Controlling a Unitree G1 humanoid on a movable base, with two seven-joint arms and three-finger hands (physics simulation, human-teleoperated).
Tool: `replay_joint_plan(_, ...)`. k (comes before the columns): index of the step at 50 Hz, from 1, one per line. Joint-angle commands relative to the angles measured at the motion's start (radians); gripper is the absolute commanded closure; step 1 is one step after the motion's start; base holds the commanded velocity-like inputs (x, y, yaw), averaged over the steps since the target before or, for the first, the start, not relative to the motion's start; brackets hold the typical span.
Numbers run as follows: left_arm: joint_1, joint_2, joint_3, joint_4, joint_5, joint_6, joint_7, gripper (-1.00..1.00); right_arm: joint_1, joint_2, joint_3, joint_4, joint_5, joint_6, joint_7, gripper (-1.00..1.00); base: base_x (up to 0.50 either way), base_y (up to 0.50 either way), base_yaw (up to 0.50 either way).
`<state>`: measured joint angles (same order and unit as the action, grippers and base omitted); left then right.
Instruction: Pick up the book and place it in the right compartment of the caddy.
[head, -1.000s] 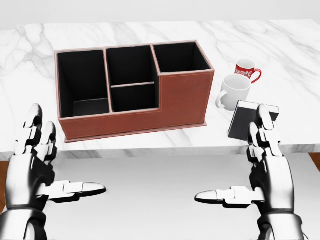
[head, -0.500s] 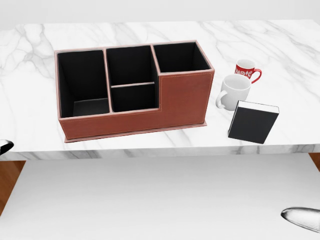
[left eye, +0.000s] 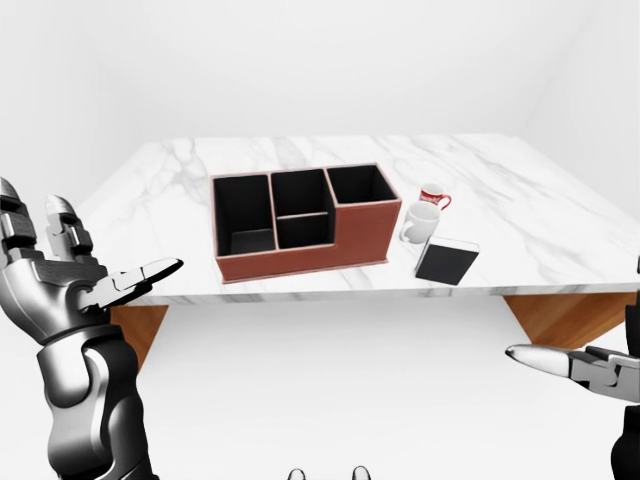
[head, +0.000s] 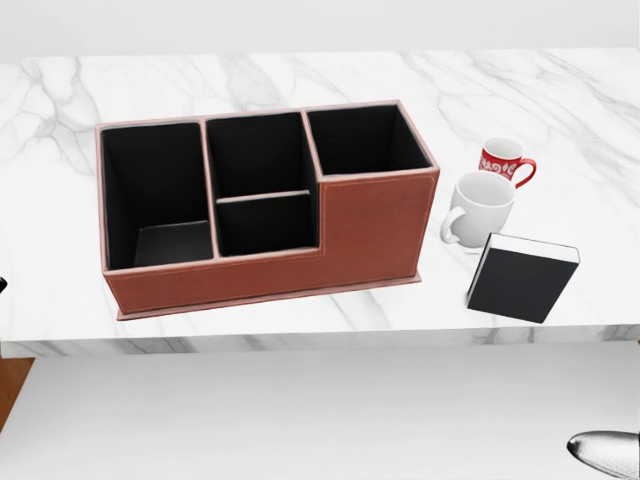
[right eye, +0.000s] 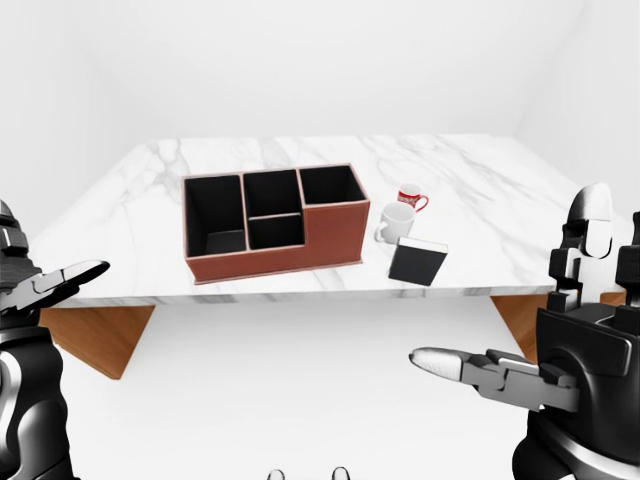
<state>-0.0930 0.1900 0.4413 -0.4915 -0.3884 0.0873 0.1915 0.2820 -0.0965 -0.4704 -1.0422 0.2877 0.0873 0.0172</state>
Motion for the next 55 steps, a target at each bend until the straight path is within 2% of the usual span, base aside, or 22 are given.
replay_joint_plan(1,-0.002,0.001,0.002,0.002,-0.003,0.000,0.005,-1.00,-0.005,0.014,-0.002,-0.005,-0.017,0.000,0.021,-1.00,0.36,0.00,0.00)
replay_joint_plan(55,0.001,0.001,0.006,-0.013,-0.011,0.000,0.007,-1.00,-0.009,0.033,-0.002,-0.005,-0.029,0.000,0.047,-1.00,0.36,0.00,0.00)
